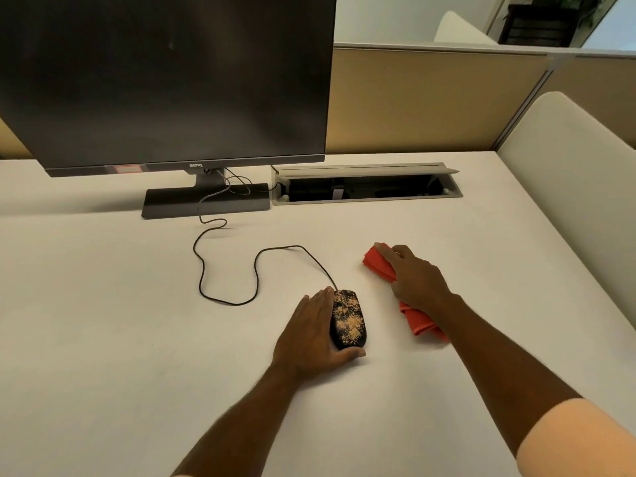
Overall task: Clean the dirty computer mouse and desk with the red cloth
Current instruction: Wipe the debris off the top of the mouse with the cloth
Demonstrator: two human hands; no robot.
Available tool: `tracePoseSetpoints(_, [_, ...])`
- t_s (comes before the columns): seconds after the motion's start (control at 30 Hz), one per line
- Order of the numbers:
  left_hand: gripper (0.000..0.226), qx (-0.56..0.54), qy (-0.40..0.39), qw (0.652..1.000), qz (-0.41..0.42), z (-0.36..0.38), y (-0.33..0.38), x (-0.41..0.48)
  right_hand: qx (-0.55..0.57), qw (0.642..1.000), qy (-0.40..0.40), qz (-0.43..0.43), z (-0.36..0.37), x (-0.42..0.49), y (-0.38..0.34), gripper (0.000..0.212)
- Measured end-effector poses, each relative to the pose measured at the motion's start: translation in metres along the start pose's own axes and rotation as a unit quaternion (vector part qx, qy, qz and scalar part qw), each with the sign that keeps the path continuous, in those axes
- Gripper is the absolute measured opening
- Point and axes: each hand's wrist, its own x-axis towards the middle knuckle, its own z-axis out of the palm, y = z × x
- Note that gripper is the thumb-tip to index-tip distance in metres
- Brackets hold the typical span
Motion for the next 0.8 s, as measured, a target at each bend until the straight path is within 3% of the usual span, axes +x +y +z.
tracePoseSetpoints(0.27, [0.122, -0.007, 0.009, 1.0, 0.005, 0.005, -0.003, 0.0, 0.011, 0.995, -0.008, -0.101, -0.012, -0.005, -0.022, 0.071])
tracePoseSetpoints(0.53, [0.127, -0.025, 0.004, 1.0, 0.01, 0.006, -0.005, -0.001, 0.129, 0.983, -0.098, -0.084, -0.018, -0.01, -0.037, 0.072])
tracePoseSetpoints(0.8, [0.123, -0.027, 0.014, 0.999, 0.009, 0.009, -0.005, 0.0, 0.11, 0.982, -0.123, -0.088, -0.022, -0.019, -0.031, 0.067])
